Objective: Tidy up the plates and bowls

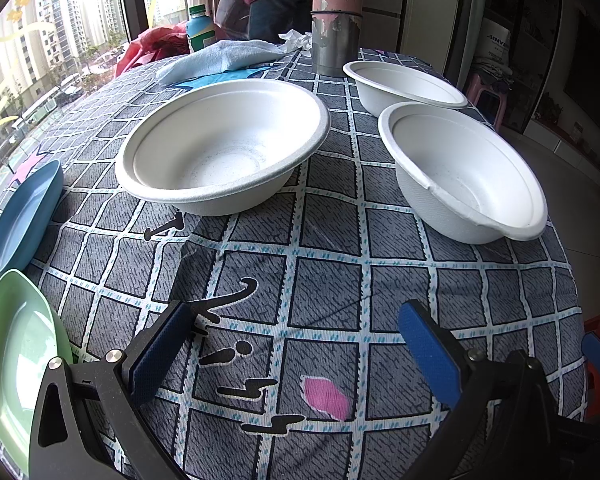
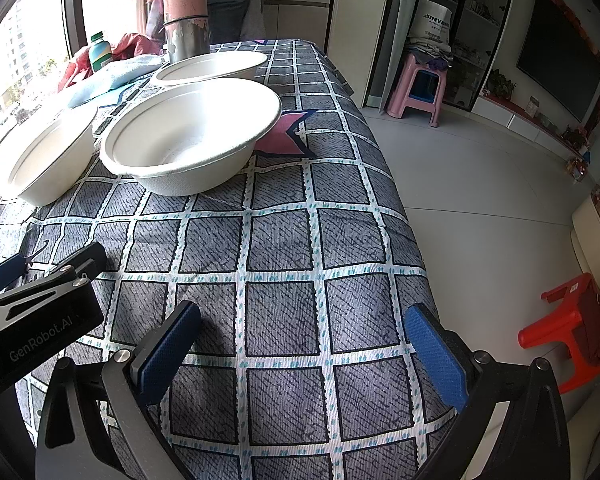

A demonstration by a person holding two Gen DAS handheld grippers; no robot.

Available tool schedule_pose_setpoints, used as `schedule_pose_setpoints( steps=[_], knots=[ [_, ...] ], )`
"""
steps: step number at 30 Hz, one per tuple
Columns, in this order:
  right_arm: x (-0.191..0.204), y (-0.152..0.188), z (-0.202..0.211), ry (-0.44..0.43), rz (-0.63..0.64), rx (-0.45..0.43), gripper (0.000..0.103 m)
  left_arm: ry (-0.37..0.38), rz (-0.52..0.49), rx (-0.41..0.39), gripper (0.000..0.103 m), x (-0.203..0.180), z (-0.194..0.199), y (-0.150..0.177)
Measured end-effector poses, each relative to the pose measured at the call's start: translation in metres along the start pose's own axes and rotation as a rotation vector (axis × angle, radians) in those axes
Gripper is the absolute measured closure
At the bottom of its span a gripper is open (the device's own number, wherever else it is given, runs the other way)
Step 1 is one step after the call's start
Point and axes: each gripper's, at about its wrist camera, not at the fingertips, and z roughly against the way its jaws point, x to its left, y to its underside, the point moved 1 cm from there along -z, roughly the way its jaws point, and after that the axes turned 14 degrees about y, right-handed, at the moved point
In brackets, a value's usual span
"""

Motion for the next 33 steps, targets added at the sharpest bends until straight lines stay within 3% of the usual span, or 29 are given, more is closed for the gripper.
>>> schedule_pose_setpoints(
  steps=[25,30,33],
  knots=[
    [-0.006,0.000,0.001,-0.001,-0.003,-0.003,0.001,0.001,0.001,0.006,0.000,0.000,0.000,0.000],
    [-0.002,-0.005,0.000,-0.008,0.009,0.023,0.001,0.022,-0.014,0.085,0.000,0.005,-0.001,-0.002],
    [0.001,-0.009,-0.003,-0.010,0.038,0.070,0.001,0.035,-0.015,0.177,0.000,0.006,-0.001,-0.008]
  ],
)
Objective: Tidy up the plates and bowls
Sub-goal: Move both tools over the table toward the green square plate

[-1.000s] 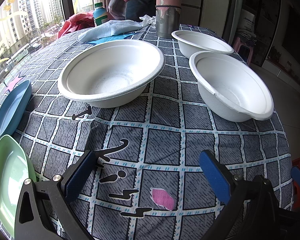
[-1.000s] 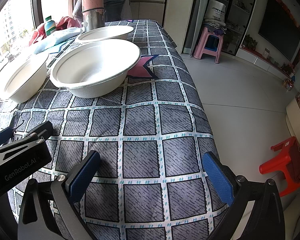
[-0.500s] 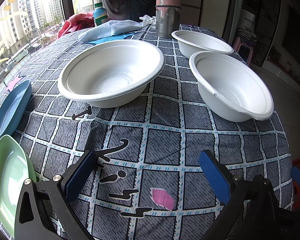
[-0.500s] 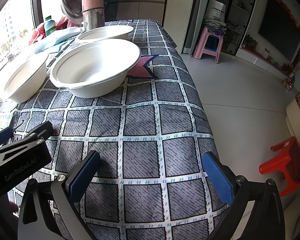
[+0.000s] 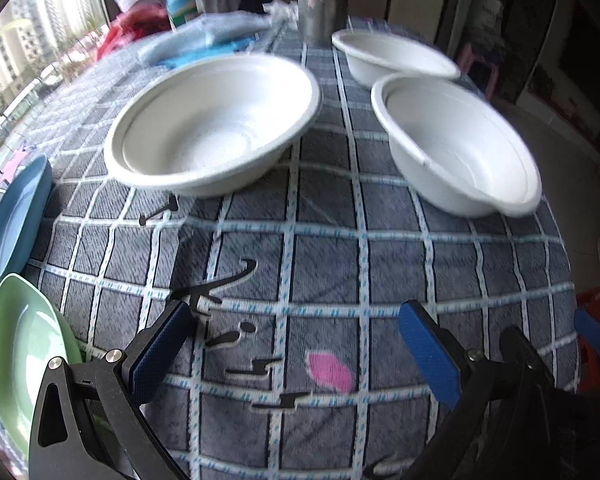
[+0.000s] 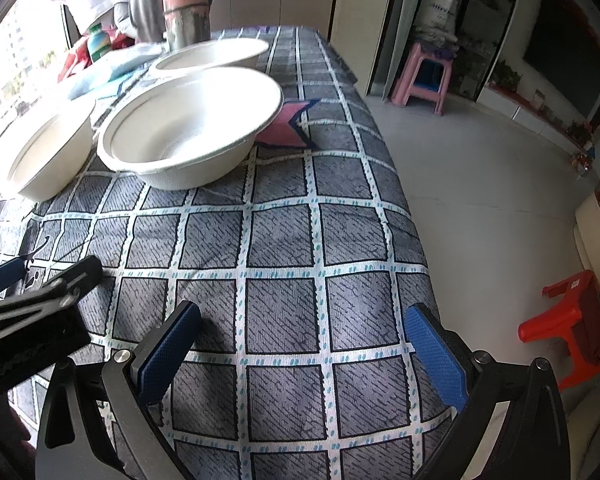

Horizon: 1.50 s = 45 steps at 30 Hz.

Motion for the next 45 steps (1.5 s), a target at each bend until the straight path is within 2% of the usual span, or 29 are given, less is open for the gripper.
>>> schedule_pose_setpoints(
  steps=[5,10,13,15,21,26,34,38,43,45],
  knots=[
    [-0.001,-0.011,-0.005,-0.033,0.055,0.090,0.001,0.011,0.001,0.162,0.000,0.002,-0.009,-0.013],
    [0.002,-0.019,-0.010,-0.031,0.084,0.164,0.001,0.013,0.013,0.257,0.000,0.008,-0.017,-0.027],
    [0.002,-0.024,-0.012,-0.035,0.105,0.205,0.001,0.024,0.047,0.338,0.000,0.016,-0.020,-0.031],
    [0.002,-0.029,-0.015,-0.039,0.112,0.243,0.001,0.031,0.032,0.386,0.000,0.019,-0.018,-0.029],
    [0.000,-0.041,-0.022,-0.062,0.125,0.292,0.001,0.036,-0.118,0.391,0.000,0.008,0.033,-0.016],
    [-0.002,-0.047,-0.028,-0.059,0.139,0.310,0.001,0.038,-0.147,0.389,0.000,0.017,0.076,-0.004],
    [0.007,-0.043,-0.029,-0.056,0.173,0.325,0.001,-0.035,-0.206,0.375,0.000,0.037,0.141,0.022],
    [0.014,-0.047,-0.033,-0.061,0.208,0.375,0.001,-0.062,-0.162,0.372,0.000,0.049,0.156,0.025],
    [0.024,-0.053,-0.038,-0.049,0.239,0.427,0.001,-0.083,-0.056,0.354,0.000,0.080,0.167,0.023],
    [0.030,-0.056,-0.040,-0.040,0.225,0.477,0.001,-0.082,-0.011,0.345,0.000,0.092,0.171,0.023]
  ],
)
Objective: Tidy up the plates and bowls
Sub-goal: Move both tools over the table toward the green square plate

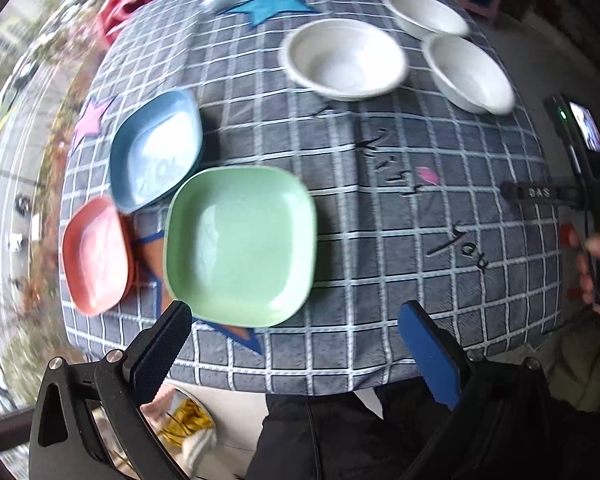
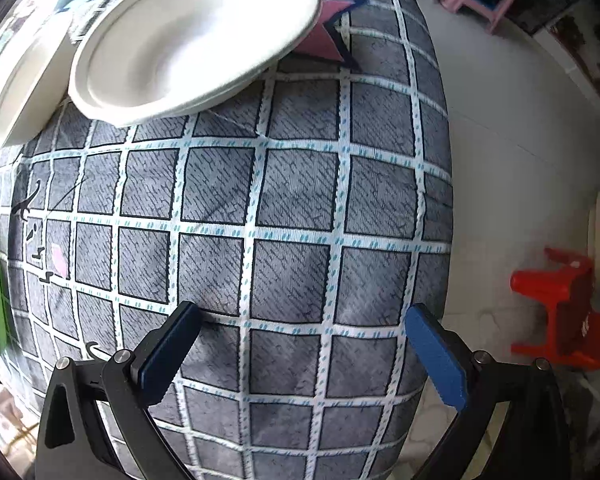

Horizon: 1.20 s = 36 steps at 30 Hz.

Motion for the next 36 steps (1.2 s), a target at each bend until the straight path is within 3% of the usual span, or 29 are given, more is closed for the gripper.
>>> schedule_pose_setpoints(
  steps=[3,8,13,18,25,33,36],
  knots=[
    [0.014,-0.001,0.004,0.000,0.002,0.044,0.001,0.019,0.056,-0.013,0.000,0.017,0.001,0.000],
    [0.055,0.013,0.047,-0.057,0.042,-0.067,0.001,0.015,0.106,-0.041,0.000,0.041,0.005,-0.001],
    [0.112,0.033,0.080,-0.147,0.142,-0.094,0.001,0.040,0.166,-0.016,0.000,0.065,-0.001,-0.002],
    [0.152,0.032,0.104,-0.144,0.219,-0.132,0.001,0.060,0.148,-0.015,0.000,0.078,-0.001,-0.006],
    [0.203,0.020,0.105,-0.141,0.199,-0.090,0.001,0.126,0.163,0.010,0.000,0.106,-0.010,-0.008],
    [0.312,-0.004,0.121,-0.225,0.160,-0.043,0.001,0.098,0.131,0.050,0.000,0.130,-0.037,-0.019],
    [0.346,-0.018,0.122,-0.253,0.134,-0.024,0.001,0.128,0.108,0.084,0.000,0.133,-0.051,-0.020]
  ],
)
